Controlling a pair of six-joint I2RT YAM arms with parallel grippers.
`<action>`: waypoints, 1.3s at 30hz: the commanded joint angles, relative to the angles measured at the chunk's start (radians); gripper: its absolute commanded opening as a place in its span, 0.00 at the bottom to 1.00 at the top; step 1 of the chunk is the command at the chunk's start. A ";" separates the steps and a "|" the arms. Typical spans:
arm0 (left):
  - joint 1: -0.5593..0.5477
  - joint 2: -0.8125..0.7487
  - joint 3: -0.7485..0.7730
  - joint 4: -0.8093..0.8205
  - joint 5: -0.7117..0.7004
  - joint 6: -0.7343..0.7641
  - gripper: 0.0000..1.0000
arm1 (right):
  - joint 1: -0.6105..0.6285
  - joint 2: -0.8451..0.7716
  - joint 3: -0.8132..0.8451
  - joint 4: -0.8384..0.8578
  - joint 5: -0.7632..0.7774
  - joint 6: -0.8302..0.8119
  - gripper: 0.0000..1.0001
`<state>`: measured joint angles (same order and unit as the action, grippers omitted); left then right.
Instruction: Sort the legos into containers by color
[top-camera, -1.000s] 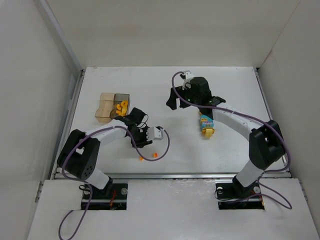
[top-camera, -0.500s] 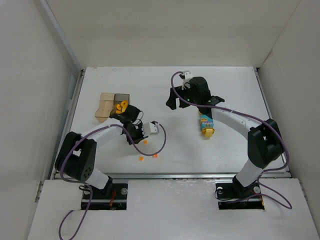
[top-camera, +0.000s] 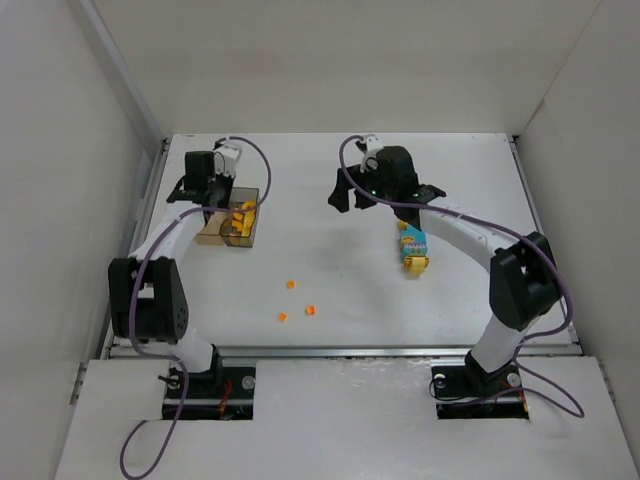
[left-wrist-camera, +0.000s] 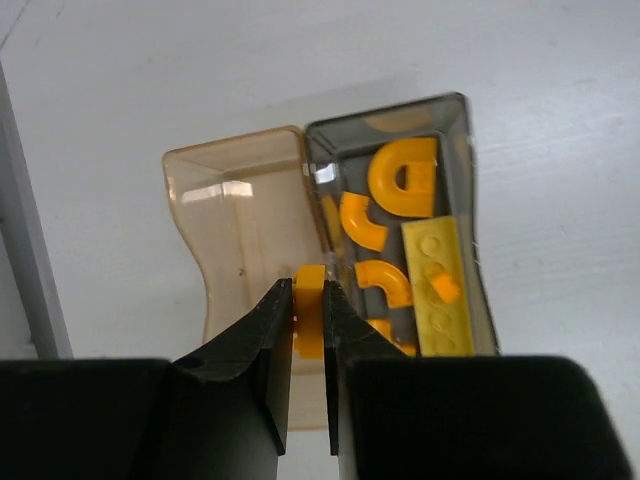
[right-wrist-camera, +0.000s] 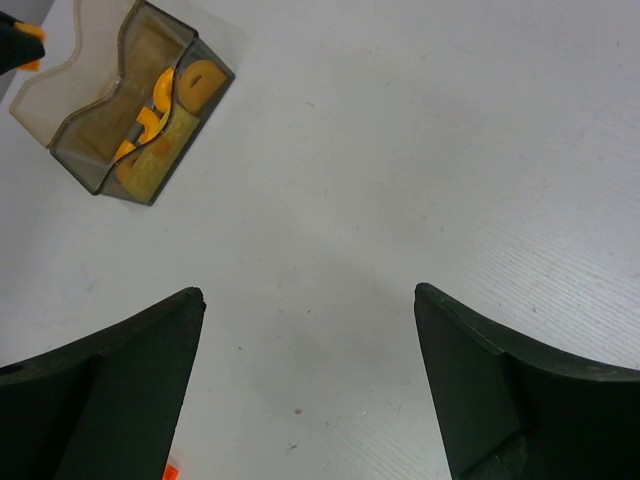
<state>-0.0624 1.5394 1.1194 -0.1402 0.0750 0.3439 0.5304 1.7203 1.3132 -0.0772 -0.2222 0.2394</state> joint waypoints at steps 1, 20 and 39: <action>0.050 0.099 0.116 0.001 -0.026 -0.111 0.00 | -0.013 0.016 0.075 0.011 -0.020 -0.008 0.91; 0.019 0.180 0.135 -0.052 0.184 -0.062 0.40 | -0.033 0.027 0.067 0.002 -0.011 -0.008 0.91; -0.161 -0.089 0.174 -0.005 -0.346 0.192 1.00 | -0.033 -0.088 -0.049 0.002 0.055 -0.008 0.91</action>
<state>-0.1589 1.6398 1.3029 -0.2619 -0.0154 0.3649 0.5034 1.7065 1.2846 -0.1005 -0.2005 0.2386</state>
